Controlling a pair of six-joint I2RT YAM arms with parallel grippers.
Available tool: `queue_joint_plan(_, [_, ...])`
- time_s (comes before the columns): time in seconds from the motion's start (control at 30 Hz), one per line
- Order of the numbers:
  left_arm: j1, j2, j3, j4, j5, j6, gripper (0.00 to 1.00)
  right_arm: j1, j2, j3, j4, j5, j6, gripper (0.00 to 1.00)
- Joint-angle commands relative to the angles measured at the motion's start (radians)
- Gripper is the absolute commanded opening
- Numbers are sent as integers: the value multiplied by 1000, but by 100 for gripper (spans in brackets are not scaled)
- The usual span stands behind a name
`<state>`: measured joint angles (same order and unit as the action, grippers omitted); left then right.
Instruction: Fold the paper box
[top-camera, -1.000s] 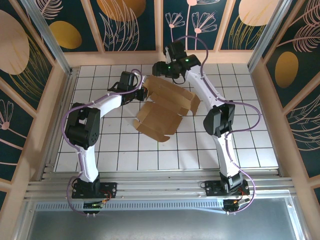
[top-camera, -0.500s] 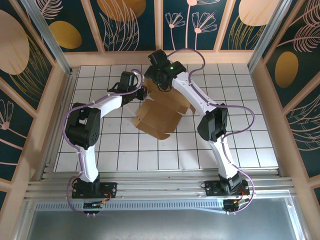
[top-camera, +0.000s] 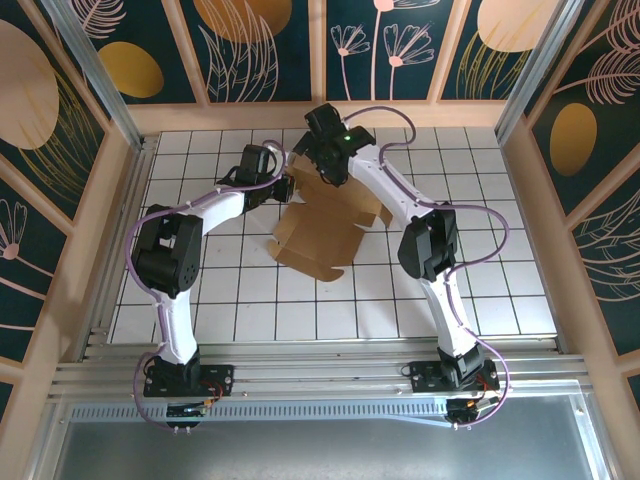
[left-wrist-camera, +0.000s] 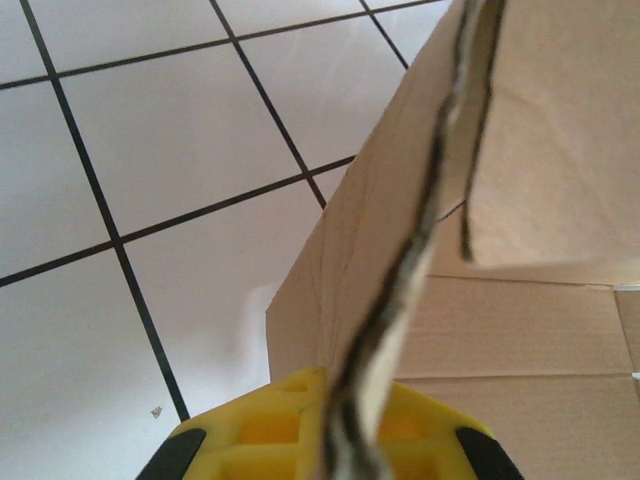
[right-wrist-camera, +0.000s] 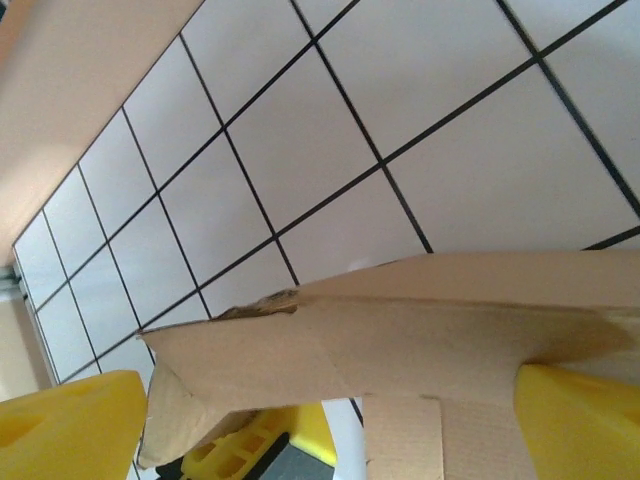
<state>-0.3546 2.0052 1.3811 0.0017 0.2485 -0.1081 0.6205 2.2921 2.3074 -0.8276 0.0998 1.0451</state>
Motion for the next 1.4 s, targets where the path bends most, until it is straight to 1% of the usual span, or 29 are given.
queue_joint_plan(0.0, [-7, 3, 13, 52, 20, 4, 0, 0, 2, -22, -5, 0, -21, 94])
queue_joint_plan(0.07, [-6, 2, 15, 49, 18, 3, 0, 6, 13, 0, -89, 91, -57, 91])
queue_joint_plan(0.13, [-6, 0, 10, 52, 18, 5, 0, 10, 3, 6, -116, 122, -128, 91])
queue_joint_plan(0.23, [-6, -3, 0, 60, 20, 11, 0, 10, -45, -9, -38, 20, -364, 91])
queue_joint_plan(0.33, [-6, -2, 0, 57, 19, 13, 0, -8, -96, 4, -25, -19, -597, 94])
queue_joint_plan(0.37, [-6, -2, -3, 57, 20, 14, 0, -22, -112, 5, -23, -66, -680, 95])
queue_joint_plan(0.43, [-6, 1, -5, 57, 24, 13, 0, -54, -137, 5, -25, -117, -784, 98])
queue_joint_plan(0.47, [-6, 0, -4, 56, 26, 13, 0, -68, -143, 9, -26, -139, -809, 99])
queue_joint_plan(0.5, [-6, 1, -4, 55, 26, 13, 0, -104, -142, 19, -28, -168, -826, 99])
queue_joint_plan(0.6, [-6, 1, -4, 60, 33, 8, 0, -180, -124, 28, -18, -290, -932, 99])
queue_joint_plan(0.7, [-6, 2, -2, 58, 40, 8, 0, -234, -72, 77, -53, -475, -1073, 99])
queue_joint_plan(0.73, [-6, 2, -1, 57, 40, 9, 0, -237, -52, 106, -78, -536, -1135, 99])
queue_joint_plan(0.77, [-6, 4, -1, 54, 43, 13, 0, -233, -39, 125, -98, -569, -1199, 99])
queue_joint_plan(0.9, [-6, 10, 6, 46, 54, 15, 0, -208, -34, 117, -114, -555, -1390, 99])
queue_joint_plan(1.03, [-6, 16, 4, 57, 57, 7, 0, -201, -66, 0, -101, -543, -1550, 99])
queue_joint_plan(1.17, [-6, 26, -9, 89, 34, -13, 5, -203, -58, -34, -125, -523, -1610, 99])
queue_joint_plan(1.3, [-6, 32, -4, 86, 26, -7, 7, -207, -31, -31, -146, -503, -1653, 99])
queue_joint_plan(1.37, [-6, 29, -5, 84, 19, 1, 7, -208, -26, -34, -141, -526, -1658, 99])
